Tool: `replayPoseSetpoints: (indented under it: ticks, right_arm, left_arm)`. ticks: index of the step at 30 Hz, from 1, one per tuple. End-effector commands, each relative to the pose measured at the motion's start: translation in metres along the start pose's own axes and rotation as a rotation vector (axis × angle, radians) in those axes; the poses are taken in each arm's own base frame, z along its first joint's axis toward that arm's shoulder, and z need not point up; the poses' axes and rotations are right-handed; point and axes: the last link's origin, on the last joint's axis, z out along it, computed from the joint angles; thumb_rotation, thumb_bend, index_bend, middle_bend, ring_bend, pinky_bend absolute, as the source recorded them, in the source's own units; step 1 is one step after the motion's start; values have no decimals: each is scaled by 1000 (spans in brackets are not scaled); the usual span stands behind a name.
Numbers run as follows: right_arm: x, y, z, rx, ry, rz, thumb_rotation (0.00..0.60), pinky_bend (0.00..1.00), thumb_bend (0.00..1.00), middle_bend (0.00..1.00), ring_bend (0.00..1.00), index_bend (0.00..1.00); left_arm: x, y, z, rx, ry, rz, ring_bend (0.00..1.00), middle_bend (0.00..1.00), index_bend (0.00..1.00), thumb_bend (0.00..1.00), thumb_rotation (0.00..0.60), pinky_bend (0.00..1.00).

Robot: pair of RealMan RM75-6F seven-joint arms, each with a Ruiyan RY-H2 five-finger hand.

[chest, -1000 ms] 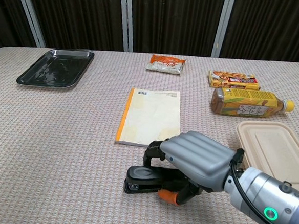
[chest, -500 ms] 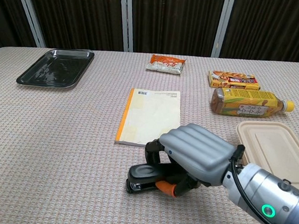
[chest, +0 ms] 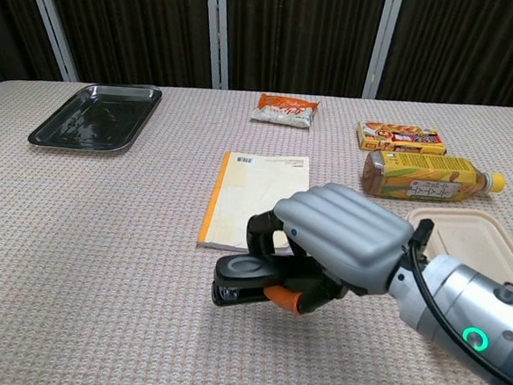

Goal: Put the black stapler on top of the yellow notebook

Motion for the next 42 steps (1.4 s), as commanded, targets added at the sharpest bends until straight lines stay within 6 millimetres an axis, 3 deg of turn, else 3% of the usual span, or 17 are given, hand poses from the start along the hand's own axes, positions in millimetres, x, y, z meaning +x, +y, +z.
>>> replayPoseSetpoints:
  ticks: [1,19,29,42]
  right_arm:
    - [12,1,11,-1,14,1,600,734,429,466,587,613]
    - [22,4,82,35,-45,24,600,734,430,466,587,614]
    - [35,18,122,15,-53,30,600,734,429,466,587,614]
    - [35,39,150,-14,-73,39,600,734,429,466,587,614]
  left_arm:
    - [-1,1,1,-1,-6,4,0,0,0,324,600,111]
    - [-7,3,11,28,-37,14,0,0,0,326,600,111]
    - [-11,1,19,52,-60,14,0,0,0,326,600,111]
    - [-20,-2,28,73,-103,24,0,0,0,326,600,111]
